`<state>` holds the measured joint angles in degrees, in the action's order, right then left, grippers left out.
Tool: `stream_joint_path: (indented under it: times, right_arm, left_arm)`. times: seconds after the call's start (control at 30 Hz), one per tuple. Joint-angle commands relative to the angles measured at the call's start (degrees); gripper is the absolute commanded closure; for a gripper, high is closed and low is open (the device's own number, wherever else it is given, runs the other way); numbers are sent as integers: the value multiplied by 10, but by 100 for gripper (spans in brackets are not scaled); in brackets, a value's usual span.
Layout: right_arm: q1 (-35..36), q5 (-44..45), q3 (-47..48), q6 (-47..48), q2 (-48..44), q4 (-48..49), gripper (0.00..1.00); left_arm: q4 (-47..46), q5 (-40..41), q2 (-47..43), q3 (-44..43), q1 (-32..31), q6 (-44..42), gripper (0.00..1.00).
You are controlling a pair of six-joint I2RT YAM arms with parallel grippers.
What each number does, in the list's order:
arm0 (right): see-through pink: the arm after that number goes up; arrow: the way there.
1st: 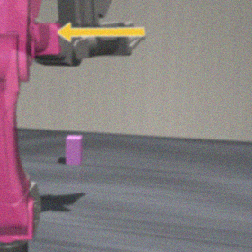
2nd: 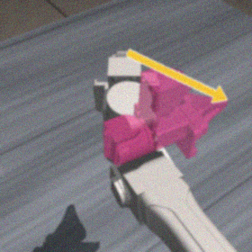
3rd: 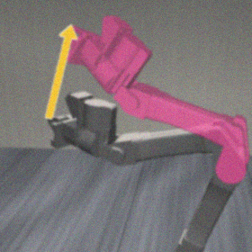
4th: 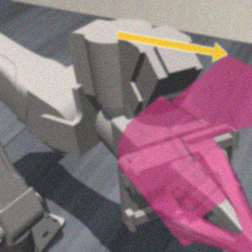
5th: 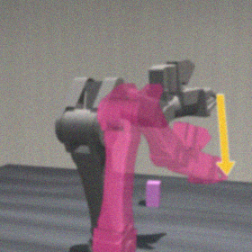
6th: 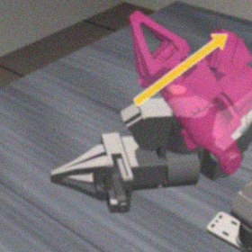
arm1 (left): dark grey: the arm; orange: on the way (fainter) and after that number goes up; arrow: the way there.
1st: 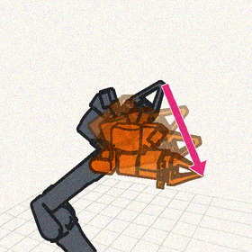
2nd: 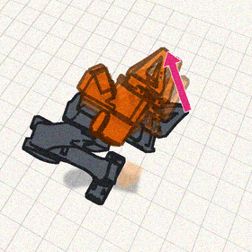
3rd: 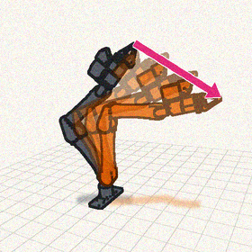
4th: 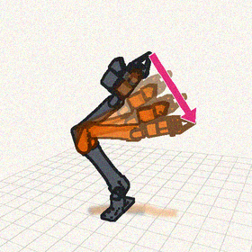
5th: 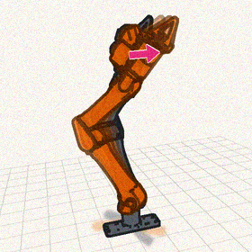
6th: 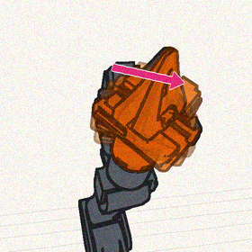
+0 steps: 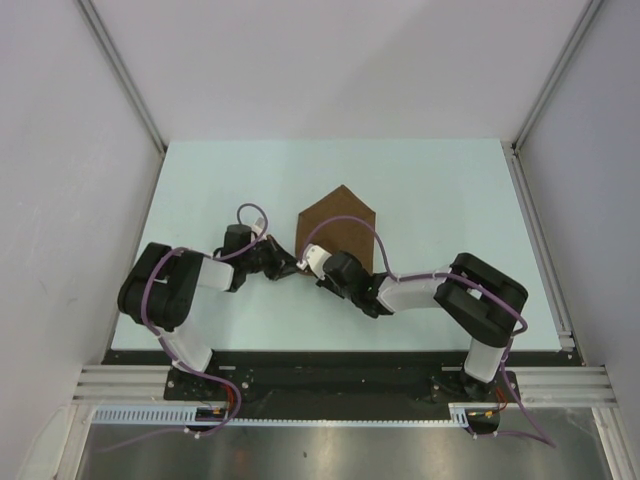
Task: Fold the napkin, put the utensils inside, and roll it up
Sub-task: Roll the napkin with the utensil
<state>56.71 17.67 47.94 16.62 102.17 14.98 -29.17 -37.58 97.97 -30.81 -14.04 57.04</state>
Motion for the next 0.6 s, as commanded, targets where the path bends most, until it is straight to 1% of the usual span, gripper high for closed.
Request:
stream_joint_path:
  times: [0.0, 0.03, 0.1, 0.13, 0.2, 0.23, 0.27, 0.3, 0.33, 0.37, 0.43, 0.47, 0.53, 0.57]
  right_arm:
    - [-5, -81, 12, -5, -14, -67, 92]
    - [-7, -95, 23, -6, -12, -98, 100]
    - [-12, -134, 56, -12, 0, -130, 100]
    - [-14, -144, 66, -16, 1, -170, 100]
    - [-25, -184, 98, -27, 7, -202, 100]
    - [-31, -199, 109, -33, 10, -234, 100]
    - [-38, -234, 123, -37, 14, -253, 100]
    - [-53, -251, 150, -47, 24, -270, 100]
    - [-59, -270, 166, -50, 32, -303, 100]
    - [-65, -303, 180, -55, 40, -319, 100]
    - [-84, -335, 223, -63, 66, -361, 100]
    - [-91, -370, 234, -66, 75, -373, 100]
    - [-115, -410, 260, -83, 99, -384, 100]
    - [-124, -448, 264, -88, 106, -384, 100]
  left_arm:
    - [-34, -15, 3, 2, 8, 7, 100]
    - [-37, -20, 1, 2, 8, 6, 92]
    - [-36, -17, -8, 3, 9, -3, 72]
    - [-32, -7, -14, 5, 9, -10, 50]
    - [-4, 14, -44, 6, 14, -35, 34]
    - [9, 42, -57, 7, 16, -59, 25]
    - [24, 62, -69, 7, 16, -75, 22]
    - [55, 83, -97, 7, 17, -89, 20]
    - [67, 98, -109, 9, 16, -113, 18]
    - [83, 129, -122, 11, 15, -125, 17]
    - [99, 159, -158, 17, 10, -158, 16]
    - [118, 183, -170, 18, 5, -169, 16]
    - [137, 213, -199, 18, -5, -197, 17]
    - [152, 225, -211, 21, -13, -203, 17]
